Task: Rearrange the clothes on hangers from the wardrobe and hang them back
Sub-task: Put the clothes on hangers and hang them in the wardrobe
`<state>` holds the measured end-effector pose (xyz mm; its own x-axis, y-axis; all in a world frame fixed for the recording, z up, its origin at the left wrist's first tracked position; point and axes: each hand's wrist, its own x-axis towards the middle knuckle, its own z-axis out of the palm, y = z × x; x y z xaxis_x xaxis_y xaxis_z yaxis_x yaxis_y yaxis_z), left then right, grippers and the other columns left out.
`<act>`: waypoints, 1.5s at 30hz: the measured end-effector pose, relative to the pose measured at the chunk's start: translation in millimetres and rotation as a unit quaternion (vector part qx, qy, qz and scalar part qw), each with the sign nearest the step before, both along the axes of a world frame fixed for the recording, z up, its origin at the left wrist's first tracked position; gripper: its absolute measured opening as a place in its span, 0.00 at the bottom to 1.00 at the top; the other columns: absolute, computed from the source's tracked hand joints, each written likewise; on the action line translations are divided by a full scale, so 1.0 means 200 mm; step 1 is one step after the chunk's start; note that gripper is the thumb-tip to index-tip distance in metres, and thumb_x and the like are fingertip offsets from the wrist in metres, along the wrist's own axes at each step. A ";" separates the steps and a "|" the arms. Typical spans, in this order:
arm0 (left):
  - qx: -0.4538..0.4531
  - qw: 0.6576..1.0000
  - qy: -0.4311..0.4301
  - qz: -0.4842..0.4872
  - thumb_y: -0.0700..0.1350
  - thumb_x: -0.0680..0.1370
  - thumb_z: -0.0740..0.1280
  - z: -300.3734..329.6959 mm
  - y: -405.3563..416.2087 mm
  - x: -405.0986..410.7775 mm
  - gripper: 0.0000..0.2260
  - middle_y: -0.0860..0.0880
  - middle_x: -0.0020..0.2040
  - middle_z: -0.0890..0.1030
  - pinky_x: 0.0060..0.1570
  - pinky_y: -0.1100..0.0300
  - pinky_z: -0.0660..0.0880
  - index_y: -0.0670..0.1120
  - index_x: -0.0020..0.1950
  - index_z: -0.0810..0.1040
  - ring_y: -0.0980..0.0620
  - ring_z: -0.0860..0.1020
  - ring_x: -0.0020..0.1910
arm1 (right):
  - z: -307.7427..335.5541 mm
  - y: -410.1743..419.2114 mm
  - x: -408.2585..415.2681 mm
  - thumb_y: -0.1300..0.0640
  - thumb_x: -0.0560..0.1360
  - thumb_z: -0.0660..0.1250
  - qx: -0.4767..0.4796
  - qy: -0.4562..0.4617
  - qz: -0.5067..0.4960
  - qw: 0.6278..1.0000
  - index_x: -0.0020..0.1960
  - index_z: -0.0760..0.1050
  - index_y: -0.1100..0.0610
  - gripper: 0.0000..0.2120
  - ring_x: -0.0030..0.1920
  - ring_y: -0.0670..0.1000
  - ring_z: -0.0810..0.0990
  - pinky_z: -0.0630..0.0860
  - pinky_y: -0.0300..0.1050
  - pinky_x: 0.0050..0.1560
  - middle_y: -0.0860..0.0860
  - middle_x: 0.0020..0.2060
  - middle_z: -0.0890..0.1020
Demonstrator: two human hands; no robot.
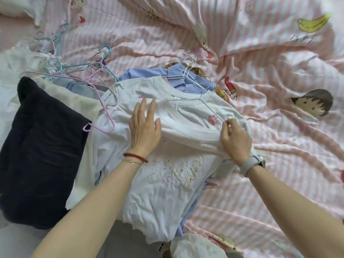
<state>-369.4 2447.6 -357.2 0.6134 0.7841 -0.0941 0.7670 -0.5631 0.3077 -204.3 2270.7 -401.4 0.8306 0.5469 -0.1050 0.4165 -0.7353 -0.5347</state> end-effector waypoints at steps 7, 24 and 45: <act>-0.138 0.955 0.229 -0.125 0.51 0.82 0.49 0.04 0.03 0.06 0.18 0.41 0.58 0.76 0.60 0.47 0.63 0.43 0.58 0.74 0.41 0.72 0.60 | 0.03 -0.27 0.02 0.49 0.74 0.53 0.018 -0.057 0.029 0.998 0.43 0.76 0.60 0.18 0.25 0.61 0.75 0.67 0.46 0.25 0.58 0.25 0.77; -0.262 0.946 -0.024 0.191 0.54 0.80 0.58 0.36 -0.52 -1.08 0.11 0.49 0.43 0.80 0.45 0.59 0.70 0.50 0.52 0.75 0.49 0.76 0.44 | 0.29 0.09 -0.50 0.50 0.75 0.51 0.109 -0.026 0.226 0.968 0.41 0.75 0.63 0.20 0.38 0.59 0.77 0.59 0.47 0.49 0.57 0.36 0.80; 0.220 0.661 -0.014 0.717 0.46 0.77 0.56 0.71 -2.23 -2.96 0.16 0.40 0.34 0.79 0.44 0.44 0.71 0.39 0.39 0.77 0.39 0.76 0.34 | 0.87 -0.10 -2.75 0.42 0.76 0.49 0.090 0.003 0.864 0.496 0.47 0.75 0.56 0.22 0.45 0.60 0.78 0.69 0.49 0.45 0.54 0.40 0.79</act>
